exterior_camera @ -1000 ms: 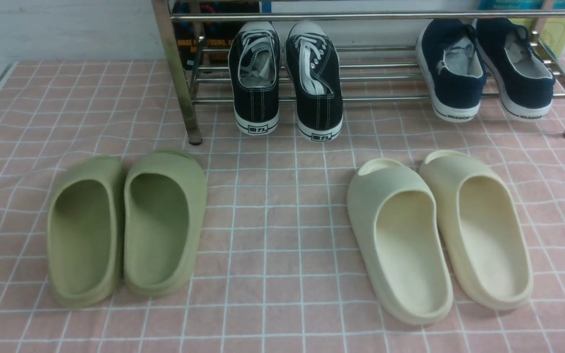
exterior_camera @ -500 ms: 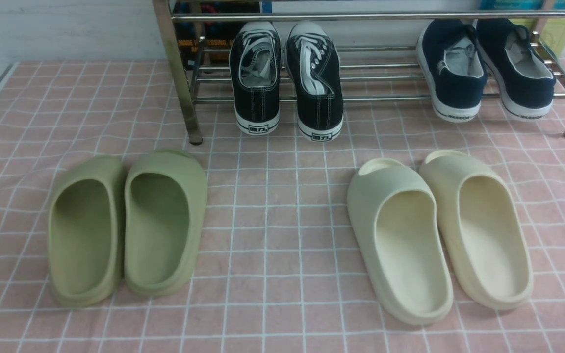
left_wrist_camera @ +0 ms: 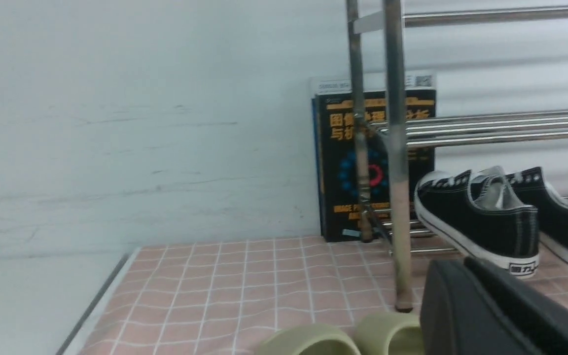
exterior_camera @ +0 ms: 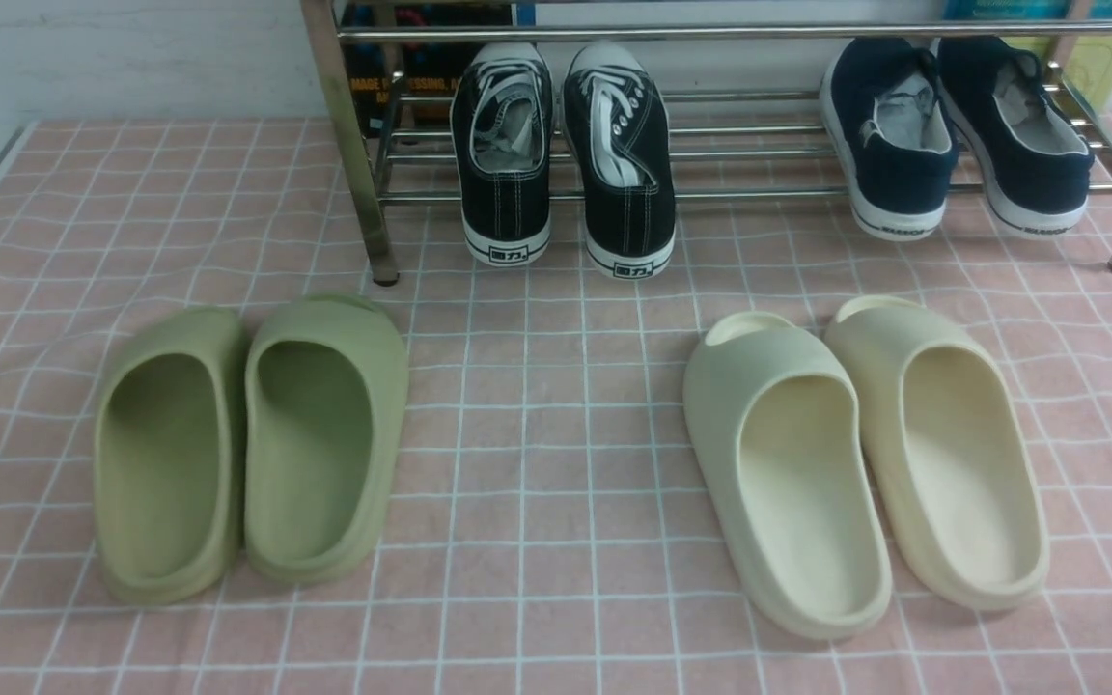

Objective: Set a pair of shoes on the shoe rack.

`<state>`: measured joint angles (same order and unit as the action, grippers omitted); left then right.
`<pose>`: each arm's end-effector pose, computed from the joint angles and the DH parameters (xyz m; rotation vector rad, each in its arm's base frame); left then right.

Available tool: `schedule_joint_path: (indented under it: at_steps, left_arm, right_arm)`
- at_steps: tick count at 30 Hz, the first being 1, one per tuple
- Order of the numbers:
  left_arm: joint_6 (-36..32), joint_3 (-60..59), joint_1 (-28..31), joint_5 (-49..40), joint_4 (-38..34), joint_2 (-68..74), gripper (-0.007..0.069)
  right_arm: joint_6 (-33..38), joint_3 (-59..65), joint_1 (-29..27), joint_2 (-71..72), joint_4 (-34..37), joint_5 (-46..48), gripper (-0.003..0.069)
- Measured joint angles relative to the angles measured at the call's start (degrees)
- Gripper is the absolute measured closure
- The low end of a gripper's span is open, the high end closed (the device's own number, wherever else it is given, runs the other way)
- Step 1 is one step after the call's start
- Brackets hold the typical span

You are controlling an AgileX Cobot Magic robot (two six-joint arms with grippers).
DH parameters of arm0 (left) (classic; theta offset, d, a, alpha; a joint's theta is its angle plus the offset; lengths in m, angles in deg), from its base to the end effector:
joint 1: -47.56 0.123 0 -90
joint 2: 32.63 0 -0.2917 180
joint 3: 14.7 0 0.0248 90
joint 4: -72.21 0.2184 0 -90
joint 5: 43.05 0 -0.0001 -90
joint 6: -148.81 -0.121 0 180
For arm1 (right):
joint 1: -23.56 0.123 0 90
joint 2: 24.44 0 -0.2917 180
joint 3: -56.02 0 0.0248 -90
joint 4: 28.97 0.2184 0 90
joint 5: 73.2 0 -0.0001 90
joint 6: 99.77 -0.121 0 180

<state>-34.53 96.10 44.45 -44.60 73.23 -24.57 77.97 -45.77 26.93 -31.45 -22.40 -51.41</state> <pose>0.0374 -0.0020 0.2596 0.0892 1.3726 0.0186 0.0413 0.0076 0.1663 0.0520 1.8683 0.1812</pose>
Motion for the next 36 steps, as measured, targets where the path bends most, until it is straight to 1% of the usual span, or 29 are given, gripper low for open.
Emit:
schedule_joint_path:
  at_steps: [1, 2, 3, 5, 7, 9, 15, 18, 20, 22, 24, 32, 36]
  left_arm:
    - [-2.14, -0.39, 0.49, -0.27, -2.44, -0.34, 0.0584]
    - [-2.46, -0.56, 0.59, -0.47, -3.12, -0.5, 0.0584]
    - [-4.33, -1.23, 0.78, -1.48, -4.57, -0.94, 0.0583]
    - [-4.73, -2.49, 0.9, -3.75, -5.14, -1.13, 0.0584]
    - [-4.29, -3.33, 0.9, -4.82, -5.25, -1.18, 0.0584]
    - [-2.25, -5.69, 0.9, -8.03, -5.16, -1.18, 0.0584]
    - [1.9, -9.79, 0.84, -13.03, -2.75, -1.18, 0.0584]
    - [2.29, -9.71, 0.8, -18.59, -1.64, -1.18, 0.0584]
    - [1.97, -9.61, 0.8, -19.18, -1.57, -1.18, 0.0584]
    - [-0.1, -9.53, 0.8, -19.74, -1.48, -1.18, 0.0584]
    - [-0.73, -9.43, 0.8, -20.08, -1.48, -1.18, 0.0584]
    - [-1.08, -9.43, 0.8, -20.18, -1.48, -1.18, 0.0584]
    - [-0.88, -9.43, -0.81, -20.18, -1.48, -1.18, 0.0582]
  right_arm:
    - [0.0, 0.0, 0.0, 0.0, 0.0, 0.0, 0.0419]
    - [0.0, 0.0, 0.0, 0.0, 0.0, 0.0, 0.0419]
    - [0.0, 0.0, 0.0, 0.0, 0.0, 0.0, 0.0419]
    - [0.0, 0.0, 0.0, 0.0, 0.0, 0.0, 0.0419]
    - [0.0, 0.0, 0.0, 0.0, 0.0, 0.0, 0.0419]
    - [0.0, 0.0, 0.0, 0.0, 0.0, 0.0, 0.0419]
    - [0.0, 0.0, 0.0, 0.0, 0.0, 0.0, 0.0419]
    - [0.0, 0.0, 0.0, 0.0, 0.0, 0.0, 0.0419]
    - [0.0, 0.0, 0.0, 0.0, 0.0, 0.0, 0.0419]
    - [0.0, 0.0, 0.0, 0.0, 0.0, 0.0, 0.0419]
    - [0.0, 0.0, 0.0, 0.0, 0.0, 0.0, 0.0419]
    - [0.0, 0.0, 0.0, 0.0, 0.0, 0.0, 0.0419]
    - [0.0, 0.0, 0.0, 0.0, -0.02, 0.0, 0.0419]
